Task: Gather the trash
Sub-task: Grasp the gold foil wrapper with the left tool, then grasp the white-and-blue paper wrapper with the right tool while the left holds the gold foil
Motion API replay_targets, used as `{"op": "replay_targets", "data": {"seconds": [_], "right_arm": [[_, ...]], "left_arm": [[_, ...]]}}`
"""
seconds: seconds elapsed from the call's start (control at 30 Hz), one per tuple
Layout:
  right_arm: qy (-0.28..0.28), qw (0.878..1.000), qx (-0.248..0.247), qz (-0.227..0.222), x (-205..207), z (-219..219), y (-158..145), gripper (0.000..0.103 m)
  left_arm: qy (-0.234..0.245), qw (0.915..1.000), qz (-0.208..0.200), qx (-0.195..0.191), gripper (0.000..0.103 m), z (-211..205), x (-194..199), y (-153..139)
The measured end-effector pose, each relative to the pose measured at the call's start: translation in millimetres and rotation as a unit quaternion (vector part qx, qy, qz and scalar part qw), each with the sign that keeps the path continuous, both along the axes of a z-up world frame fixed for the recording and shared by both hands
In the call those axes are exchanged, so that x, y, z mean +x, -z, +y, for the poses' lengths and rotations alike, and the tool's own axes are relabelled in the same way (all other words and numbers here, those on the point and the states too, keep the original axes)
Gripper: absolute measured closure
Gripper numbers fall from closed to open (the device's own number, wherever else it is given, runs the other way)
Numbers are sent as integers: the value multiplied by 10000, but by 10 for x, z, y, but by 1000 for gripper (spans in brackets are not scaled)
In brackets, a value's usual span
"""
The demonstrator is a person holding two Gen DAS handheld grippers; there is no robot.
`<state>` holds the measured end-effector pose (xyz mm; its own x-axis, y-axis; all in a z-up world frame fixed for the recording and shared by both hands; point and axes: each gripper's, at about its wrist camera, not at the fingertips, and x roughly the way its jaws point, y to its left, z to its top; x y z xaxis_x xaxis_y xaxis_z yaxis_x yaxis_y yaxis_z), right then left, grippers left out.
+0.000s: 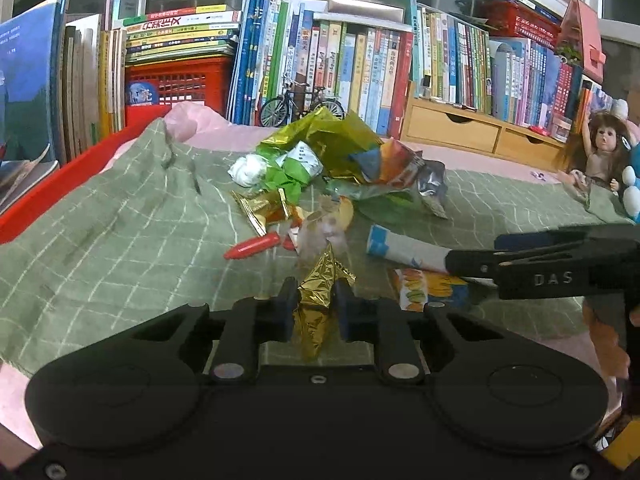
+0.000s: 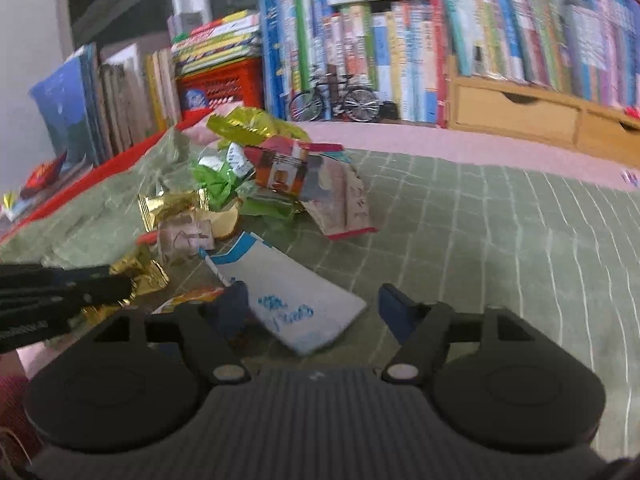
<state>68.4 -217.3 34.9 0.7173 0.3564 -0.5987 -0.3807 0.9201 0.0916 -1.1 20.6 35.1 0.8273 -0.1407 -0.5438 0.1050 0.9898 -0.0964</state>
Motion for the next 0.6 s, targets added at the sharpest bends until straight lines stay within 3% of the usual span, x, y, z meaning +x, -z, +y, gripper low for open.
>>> {"op": "replay_targets", "data": {"seconds": [0.23, 0.37, 0.4, 0.47, 0.6], "right_arm": [[-785, 9967, -210, 85, 199, 245, -15, 14], [-894, 9952, -295, 273, 318, 347, 52, 13], [-902, 9950, -218, 383, 348, 347, 67, 15], [-872, 9949, -73, 492, 378, 349, 82, 31], [-935, 9946, -135, 430, 361, 363, 62, 41]], "left_arm": [[-23, 10000, -55, -76, 84, 35, 57, -26], [-34, 9999, -69, -75, 84, 38, 96, -18], [-39, 9999, -62, -89, 84, 43, 105, -15], [-51, 9999, -55, -113, 84, 45, 111, -12], [-55, 9999, -58, -102, 84, 47, 117, -11]]}}
